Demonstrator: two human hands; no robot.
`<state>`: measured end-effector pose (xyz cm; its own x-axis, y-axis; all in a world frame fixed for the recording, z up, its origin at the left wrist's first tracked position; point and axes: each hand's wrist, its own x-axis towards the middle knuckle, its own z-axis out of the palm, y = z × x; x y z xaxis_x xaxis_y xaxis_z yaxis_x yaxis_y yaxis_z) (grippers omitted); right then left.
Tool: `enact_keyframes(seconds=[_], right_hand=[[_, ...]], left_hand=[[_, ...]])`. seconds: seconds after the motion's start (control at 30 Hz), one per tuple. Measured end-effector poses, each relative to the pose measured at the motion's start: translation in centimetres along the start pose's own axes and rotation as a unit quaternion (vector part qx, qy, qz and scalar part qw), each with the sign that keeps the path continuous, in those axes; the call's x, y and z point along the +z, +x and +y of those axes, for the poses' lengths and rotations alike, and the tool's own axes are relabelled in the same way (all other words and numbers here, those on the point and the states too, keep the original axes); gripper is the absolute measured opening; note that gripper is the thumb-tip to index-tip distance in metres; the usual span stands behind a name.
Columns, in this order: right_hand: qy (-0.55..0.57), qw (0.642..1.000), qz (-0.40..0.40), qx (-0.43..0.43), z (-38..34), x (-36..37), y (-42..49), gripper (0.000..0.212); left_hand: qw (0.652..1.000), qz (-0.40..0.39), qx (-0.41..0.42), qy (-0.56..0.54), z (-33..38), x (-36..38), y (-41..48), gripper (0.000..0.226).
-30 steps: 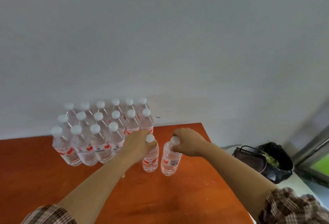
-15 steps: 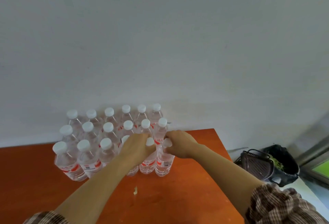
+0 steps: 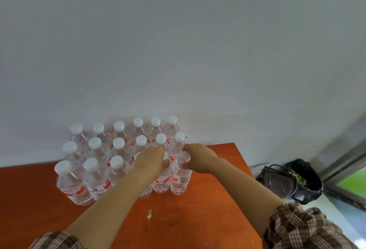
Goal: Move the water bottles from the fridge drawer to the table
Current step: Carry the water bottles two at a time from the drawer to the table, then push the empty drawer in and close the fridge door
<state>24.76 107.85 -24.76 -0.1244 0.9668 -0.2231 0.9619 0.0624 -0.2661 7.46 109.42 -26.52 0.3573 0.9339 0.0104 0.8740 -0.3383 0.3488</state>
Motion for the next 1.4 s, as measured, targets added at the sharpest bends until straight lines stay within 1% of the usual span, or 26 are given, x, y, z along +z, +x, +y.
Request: enact_keyframes(seconds=[0.13,0.2,0.27,0.33,0.43,0.53,0.63,0.77,0.87,0.93,1.0,1.1,1.27,1.4], right_hand=[[0.036,0.999,0.011,0.020,0.2,1.0,-0.6,0.036],[0.064,0.997,0.023,0.030,0.4,1.4,-1.0,0.039],[0.087,0.995,0.041,0.037,0.8,1.5,-1.6,0.047],[0.099,0.991,0.076,0.047,1.4,1.7,-2.6,0.054],[0.114,0.981,0.142,0.068,2.9,2.0,-4.9,0.057],[0.112,0.972,0.180,0.104,5.4,2.4,-8.7,0.057],[0.098,0.963,0.201,0.148,8.9,3.0,-14.0,0.053],[0.083,0.948,0.212,0.221,13.7,4.0,-22.9,0.052],[0.057,0.930,0.231,0.278,16.9,5.6,-30.7,0.044],[0.047,0.914,0.234,0.328,18.6,7.4,-36.4,0.044],[0.048,0.896,0.227,0.379,20.0,9.6,-42.8,0.048],[0.055,0.873,0.222,0.430,21.4,12.7,-53.3,0.053],[0.069,0.822,0.216,0.522,22.2,15.4,-71.0,0.054],[0.098,0.764,0.215,0.600,22.9,16.5,-83.7,0.055]], left_hand=[[1.000,0.016,0.004,0.021,0.2,0.0,-0.2,0.023],[0.998,0.045,0.013,0.049,0.6,-0.3,-0.5,0.023],[0.993,0.074,0.026,0.087,1.3,-0.7,-0.7,0.026],[0.990,0.096,0.044,0.088,2.3,-0.8,-0.8,0.029],[0.986,0.127,0.084,0.064,4.9,0.1,-0.8,0.033],[0.983,0.117,0.130,0.050,8.8,2.3,-1.2,0.033],[0.983,0.067,0.160,0.055,13.3,5.3,-2.0,0.032],[0.975,0.007,0.202,0.087,20.7,9.1,-4.9,0.035],[0.964,-0.032,0.249,0.087,27.2,11.6,-9.0,0.037],[0.954,-0.052,0.284,0.081,31.6,13.1,-12.7,0.036],[0.943,-0.067,0.315,0.081,35.8,14.8,-17.2,0.036],[0.929,-0.092,0.351,0.079,41.6,17.7,-25.2,0.035],[0.904,-0.136,0.404,0.039,50.8,22.0,-38.7,0.034],[0.869,-0.154,0.470,0.022,58.3,24.4,-47.1,0.033]])
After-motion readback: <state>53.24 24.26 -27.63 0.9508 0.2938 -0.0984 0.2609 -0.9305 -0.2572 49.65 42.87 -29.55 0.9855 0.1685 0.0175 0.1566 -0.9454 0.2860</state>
